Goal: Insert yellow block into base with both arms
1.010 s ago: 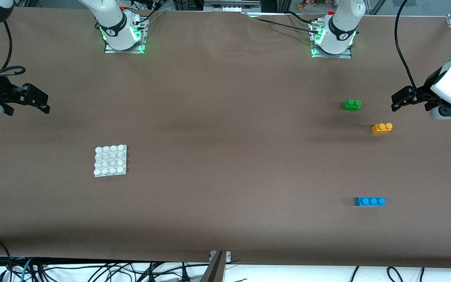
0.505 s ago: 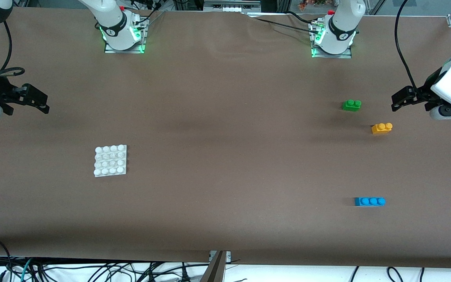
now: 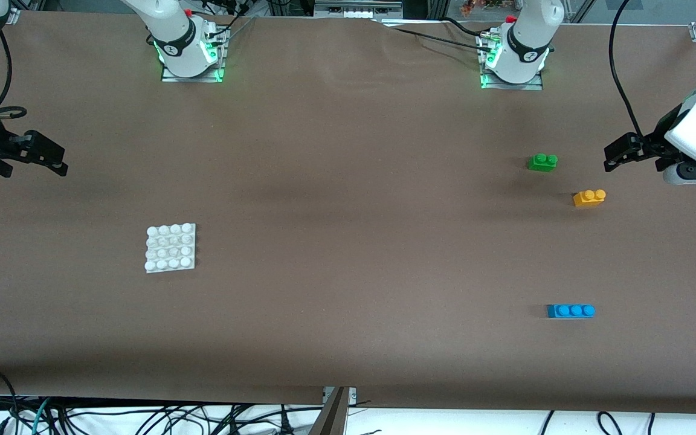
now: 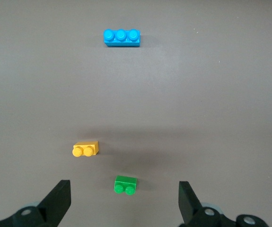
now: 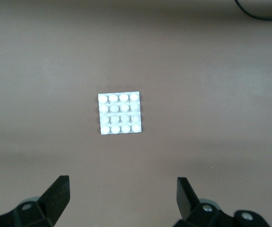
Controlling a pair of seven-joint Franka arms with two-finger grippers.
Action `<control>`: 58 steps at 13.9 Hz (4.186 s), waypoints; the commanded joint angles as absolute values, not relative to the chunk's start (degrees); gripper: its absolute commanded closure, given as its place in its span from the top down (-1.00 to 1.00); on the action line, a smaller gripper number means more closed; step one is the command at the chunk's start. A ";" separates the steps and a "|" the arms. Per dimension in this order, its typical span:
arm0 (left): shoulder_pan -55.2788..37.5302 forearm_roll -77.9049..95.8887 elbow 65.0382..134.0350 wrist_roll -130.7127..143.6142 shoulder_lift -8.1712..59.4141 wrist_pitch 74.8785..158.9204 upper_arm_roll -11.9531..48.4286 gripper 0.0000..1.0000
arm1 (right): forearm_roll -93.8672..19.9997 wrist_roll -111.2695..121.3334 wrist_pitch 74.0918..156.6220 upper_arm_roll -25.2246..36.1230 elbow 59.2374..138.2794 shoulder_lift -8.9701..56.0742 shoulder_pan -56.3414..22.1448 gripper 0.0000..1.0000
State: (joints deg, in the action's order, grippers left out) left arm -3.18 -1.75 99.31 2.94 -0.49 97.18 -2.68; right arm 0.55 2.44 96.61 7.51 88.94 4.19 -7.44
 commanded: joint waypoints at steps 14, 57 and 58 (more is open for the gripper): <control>-3.87 -0.88 97.91 2.99 0.18 96.24 -3.34 1.00 | -0.70 1.49 90.18 6.50 87.45 4.57 -7.82 1.00; -3.78 -0.88 97.91 2.90 0.18 96.24 -3.34 1.00 | -20.82 24.43 141.14 7.38 107.23 31.90 -3.25 1.00; -3.78 -0.88 97.91 2.90 0.18 96.24 -3.34 1.00 | -21.35 24.52 142.11 7.30 107.23 32.69 -3.43 1.00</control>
State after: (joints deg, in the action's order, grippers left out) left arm -3.26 -1.75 99.23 2.94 -0.30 97.18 -2.79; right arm -19.02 22.48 140.23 8.06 107.80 31.29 -3.85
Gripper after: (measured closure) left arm 0.000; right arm 0.000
